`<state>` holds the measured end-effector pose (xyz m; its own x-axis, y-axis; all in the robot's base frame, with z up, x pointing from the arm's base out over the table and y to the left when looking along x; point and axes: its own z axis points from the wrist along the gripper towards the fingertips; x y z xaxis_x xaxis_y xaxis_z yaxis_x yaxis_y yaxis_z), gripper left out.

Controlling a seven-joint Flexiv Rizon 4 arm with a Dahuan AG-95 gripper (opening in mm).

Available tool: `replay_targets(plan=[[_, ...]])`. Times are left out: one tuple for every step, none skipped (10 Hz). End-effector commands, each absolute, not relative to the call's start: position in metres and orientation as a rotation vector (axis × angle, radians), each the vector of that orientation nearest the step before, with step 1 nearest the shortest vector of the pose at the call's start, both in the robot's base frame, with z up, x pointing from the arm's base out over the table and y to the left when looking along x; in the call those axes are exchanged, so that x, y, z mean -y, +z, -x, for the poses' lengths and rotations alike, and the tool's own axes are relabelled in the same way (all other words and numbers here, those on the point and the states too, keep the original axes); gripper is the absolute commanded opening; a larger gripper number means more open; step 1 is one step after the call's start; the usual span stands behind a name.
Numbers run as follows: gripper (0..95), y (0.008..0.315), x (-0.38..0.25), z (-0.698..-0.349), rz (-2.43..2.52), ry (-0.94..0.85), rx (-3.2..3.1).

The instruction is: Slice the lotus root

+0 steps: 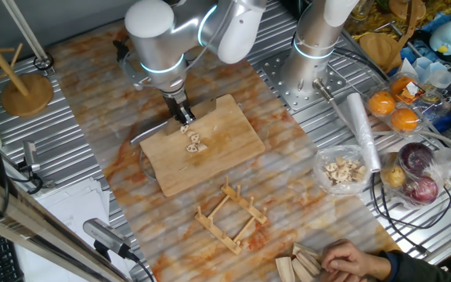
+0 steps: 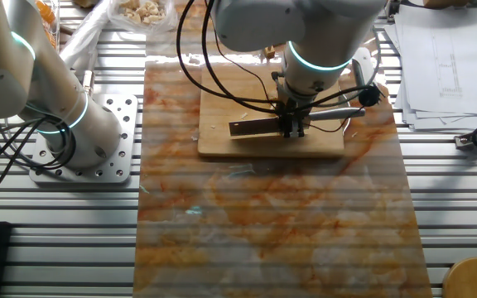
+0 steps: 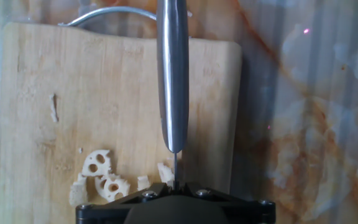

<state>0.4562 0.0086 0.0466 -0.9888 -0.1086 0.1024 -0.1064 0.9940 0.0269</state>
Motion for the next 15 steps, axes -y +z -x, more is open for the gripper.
replay_targets(plan=[[0.0,0.051,-0.005,-0.455,-0.188,-0.026,3.024],[0.0,0.059,-0.003,-0.454,-0.193,-0.043,3.013],[0.0,0.061,-0.003,-0.454,-0.195,-0.045,3.014],[0.0,0.060,-0.002,-0.454,-0.194,-0.044,3.015],[0.0,0.058,-0.003,-0.455,-0.191,-0.043,3.017],[0.0,0.054,-0.003,-0.456,-0.187,-0.039,3.019],[0.0,0.045,-0.001,-0.458,-0.189,-0.028,3.025],[0.0,0.037,0.000,-0.460,-0.188,-0.023,3.035],[0.0,0.027,0.001,-0.462,-0.179,-0.032,3.043],[0.0,0.030,0.000,-0.462,-0.168,-0.054,3.015],[0.0,0.036,-0.001,-0.461,-0.145,-0.104,3.032],[0.0,0.045,-0.003,-0.459,-0.165,-0.085,3.021],[0.0,0.064,-0.009,-0.453,-0.162,-0.109,3.021],[0.0,0.077,-0.015,-0.449,-0.176,-0.108,3.021],[0.0,0.086,-0.019,-0.446,-0.196,-0.081,3.020]])
